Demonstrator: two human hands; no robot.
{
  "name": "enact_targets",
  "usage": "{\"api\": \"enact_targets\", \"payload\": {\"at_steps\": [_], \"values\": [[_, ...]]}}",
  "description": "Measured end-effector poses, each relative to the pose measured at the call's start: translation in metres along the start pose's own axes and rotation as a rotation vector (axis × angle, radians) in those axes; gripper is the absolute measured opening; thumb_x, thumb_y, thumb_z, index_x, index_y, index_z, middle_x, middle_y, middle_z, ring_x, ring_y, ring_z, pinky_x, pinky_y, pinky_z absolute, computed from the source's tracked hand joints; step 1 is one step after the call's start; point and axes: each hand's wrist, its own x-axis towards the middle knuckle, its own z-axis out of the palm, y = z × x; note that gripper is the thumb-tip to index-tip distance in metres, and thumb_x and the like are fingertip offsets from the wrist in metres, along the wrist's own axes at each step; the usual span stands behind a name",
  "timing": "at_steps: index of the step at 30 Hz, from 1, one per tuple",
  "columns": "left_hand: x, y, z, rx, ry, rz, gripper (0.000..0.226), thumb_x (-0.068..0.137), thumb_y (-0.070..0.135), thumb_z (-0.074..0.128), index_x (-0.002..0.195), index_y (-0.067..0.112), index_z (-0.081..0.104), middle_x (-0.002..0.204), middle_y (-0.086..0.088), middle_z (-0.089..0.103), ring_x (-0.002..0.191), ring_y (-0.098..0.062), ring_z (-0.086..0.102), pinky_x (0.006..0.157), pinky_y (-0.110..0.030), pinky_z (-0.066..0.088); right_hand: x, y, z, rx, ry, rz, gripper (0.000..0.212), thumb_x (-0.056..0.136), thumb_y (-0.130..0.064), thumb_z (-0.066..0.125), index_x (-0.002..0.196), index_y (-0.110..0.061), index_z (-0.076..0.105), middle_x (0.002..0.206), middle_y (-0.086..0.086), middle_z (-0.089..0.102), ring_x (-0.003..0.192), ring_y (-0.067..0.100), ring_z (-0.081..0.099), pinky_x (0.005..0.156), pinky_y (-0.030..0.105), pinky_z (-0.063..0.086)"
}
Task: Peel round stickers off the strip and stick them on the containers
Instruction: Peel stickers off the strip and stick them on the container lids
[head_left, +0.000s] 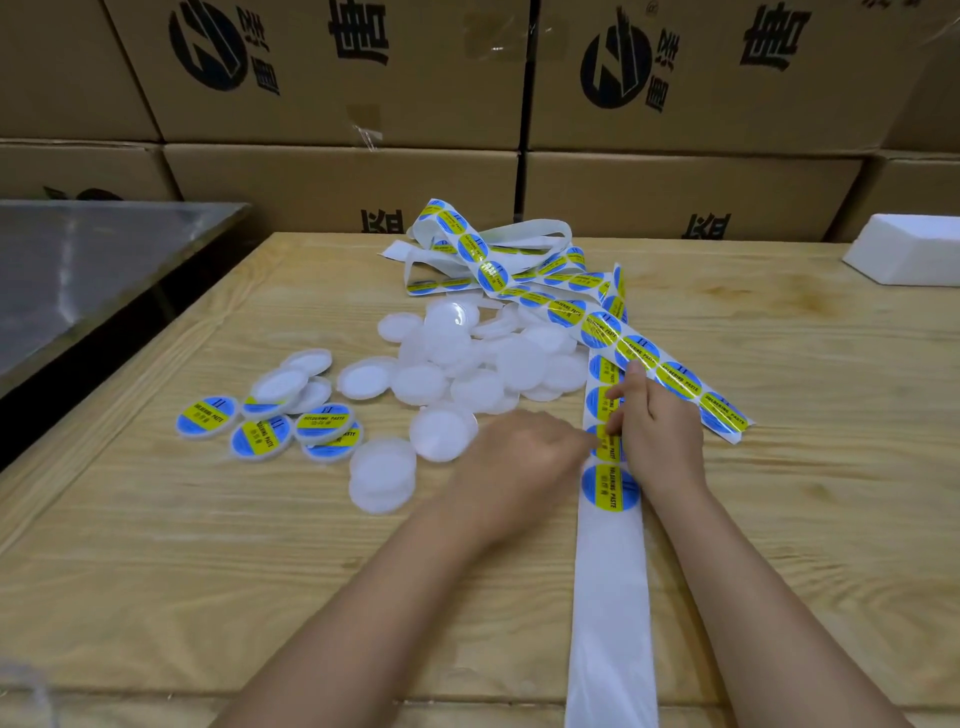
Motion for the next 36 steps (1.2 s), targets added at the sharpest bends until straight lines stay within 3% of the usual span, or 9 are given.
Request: {"api": "enact_targets", "payload": {"at_steps": [3,5,14,17,21,24,27,31,36], "values": [[0.002,0.008,0.022,-0.079,-0.235,-0.098,0.03,0.091,0.027,0.055,0.113,0.007,0.061,0.116,-0.007,0.062,0.107,-0.025,0.055,0.089,-0.037,0.043,-0.001,0.0,0.002,0.022,0.012,-0.016,0.054,0.098,-0.048,0.029,0.071,-0.018,0.064,0.058,0.0,0.063,0.067,0.023,0.061,0.069,0.037,0.046],[0.001,0.006,0.028,-0.142,-0.263,-0.148,0.034,0.092,0.03,0.052,0.119,0.01,0.058,0.125,-0.004,0.057,0.116,-0.021,0.05,0.095,-0.035,0.039,-0.002,-0.001,0.003,0.021,-0.006,-0.049,0.051,0.099,-0.044,0.031,0.074,-0.016,0.066,0.058,-0.001,0.062,0.065,0.02,0.061,0.069,0.036,0.047],[0.0,0.005,0.024,-0.148,-0.157,-0.199,0.023,0.091,0.024,0.054,0.111,0.013,0.058,0.097,-0.007,0.065,0.091,-0.027,0.054,0.076,-0.032,0.035,-0.004,-0.007,0.005,-0.078,-0.091,-0.133,0.055,0.097,-0.048,0.033,0.072,-0.012,0.066,0.072,0.005,0.068,0.076,0.027,0.061,0.074,0.044,0.048],[0.0,0.005,0.022,-0.143,-0.083,-0.239,0.026,0.091,0.021,0.054,0.115,0.011,0.057,0.097,-0.01,0.067,0.091,-0.033,0.055,0.077,-0.026,0.028,-0.004,-0.012,0.003,-0.107,-0.159,-0.126,0.077,0.083,-0.067,0.023,0.073,-0.003,0.065,0.072,0.01,0.067,0.075,0.027,0.06,0.075,0.043,0.048],[-0.001,0.006,0.019,-0.178,0.004,-0.295,0.023,0.089,0.019,0.058,0.107,0.005,0.058,0.102,-0.007,0.069,0.099,-0.03,0.059,0.088,-0.019,0.027,-0.005,-0.018,-0.002,-0.067,-0.217,-0.151,0.089,0.075,-0.074,0.022,0.077,0.005,0.063,0.079,0.019,0.066,0.079,0.03,0.06,0.077,0.043,0.048],[-0.002,0.008,0.016,-0.189,0.002,-0.297,0.019,0.085,0.018,0.062,0.099,0.005,0.06,0.092,-0.006,0.069,0.091,-0.029,0.058,0.083,-0.02,0.03,-0.005,-0.018,-0.005,-0.014,-0.257,-0.133,0.093,0.073,-0.077,0.021,0.078,0.007,0.062,0.081,0.02,0.066,0.08,0.032,0.06,0.08,0.043,0.047],[-0.003,0.009,0.012,-0.268,-0.025,-0.306,0.012,0.086,0.019,0.062,0.092,0.008,0.061,0.084,-0.006,0.064,0.084,-0.025,0.055,0.078,-0.03,0.039,-0.002,-0.015,-0.009,0.034,-0.304,-0.111,0.087,0.076,-0.074,0.027,0.075,0.004,0.064,0.078,0.016,0.067,0.08,0.029,0.061,0.081,0.042,0.047],[-0.006,0.012,0.01,-0.426,-0.147,-0.363,0.009,0.089,0.023,0.055,0.094,0.016,0.053,0.087,-0.004,0.064,0.074,-0.019,0.051,0.068,-0.034,0.042,-0.001,-0.009,-0.01,0.18,-0.343,-0.006,0.06,0.078,-0.075,0.034,0.075,-0.026,0.069,0.082,-0.009,0.07,0.081,-0.002,0.063,0.077,0.021,0.046],[-0.004,0.012,0.011,-0.635,-0.212,-0.481,0.013,0.093,0.024,0.052,0.085,0.025,0.041,0.09,-0.007,0.065,0.082,-0.023,0.057,0.072,-0.038,0.043,0.002,-0.014,-0.003,0.24,-0.163,-0.028,0.032,0.096,-0.041,0.046,0.077,-0.026,0.067,0.074,-0.014,0.068,0.069,-0.002,0.06,0.065,0.016,0.045]]}}
